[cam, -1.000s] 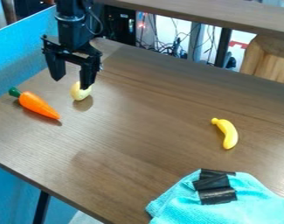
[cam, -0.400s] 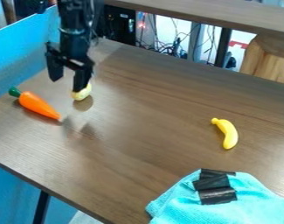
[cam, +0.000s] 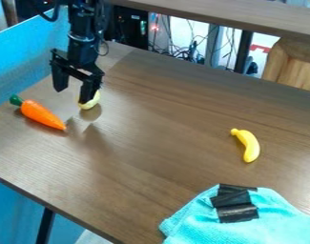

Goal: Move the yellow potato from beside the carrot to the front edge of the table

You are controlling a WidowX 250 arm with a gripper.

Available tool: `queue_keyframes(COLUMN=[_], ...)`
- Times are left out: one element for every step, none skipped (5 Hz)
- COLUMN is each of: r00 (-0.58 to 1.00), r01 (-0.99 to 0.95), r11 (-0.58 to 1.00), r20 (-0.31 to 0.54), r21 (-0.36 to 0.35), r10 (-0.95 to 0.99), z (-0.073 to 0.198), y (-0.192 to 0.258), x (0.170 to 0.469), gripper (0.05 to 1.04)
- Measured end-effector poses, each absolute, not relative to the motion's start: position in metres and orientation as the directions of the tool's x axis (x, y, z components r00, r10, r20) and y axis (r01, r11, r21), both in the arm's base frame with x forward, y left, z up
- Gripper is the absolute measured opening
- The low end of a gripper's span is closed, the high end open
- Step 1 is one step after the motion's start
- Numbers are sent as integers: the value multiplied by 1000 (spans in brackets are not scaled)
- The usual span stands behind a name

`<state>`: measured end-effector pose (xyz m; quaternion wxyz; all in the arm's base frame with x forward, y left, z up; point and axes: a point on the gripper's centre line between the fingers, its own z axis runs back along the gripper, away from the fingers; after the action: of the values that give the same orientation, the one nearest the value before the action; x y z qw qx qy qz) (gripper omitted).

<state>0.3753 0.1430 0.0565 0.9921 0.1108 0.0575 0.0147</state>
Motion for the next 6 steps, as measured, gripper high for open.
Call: queue_keyframes(r00=[990,990,988,986,986,983], r01=[-43,-57,-66,-83,-95,-108], r11=[973,971,973,974,976,975], r20=[-123,-112,-121,-124,-120,-126], r21=[227,231,221,212,197,193], r10=[72,85,95,111,120,134], z=[49,50,43,39,33,30], y=[145,145,144,145,144,148], x=[378,381,383,390,400,410], gripper=[990,990,990,991,991,958])
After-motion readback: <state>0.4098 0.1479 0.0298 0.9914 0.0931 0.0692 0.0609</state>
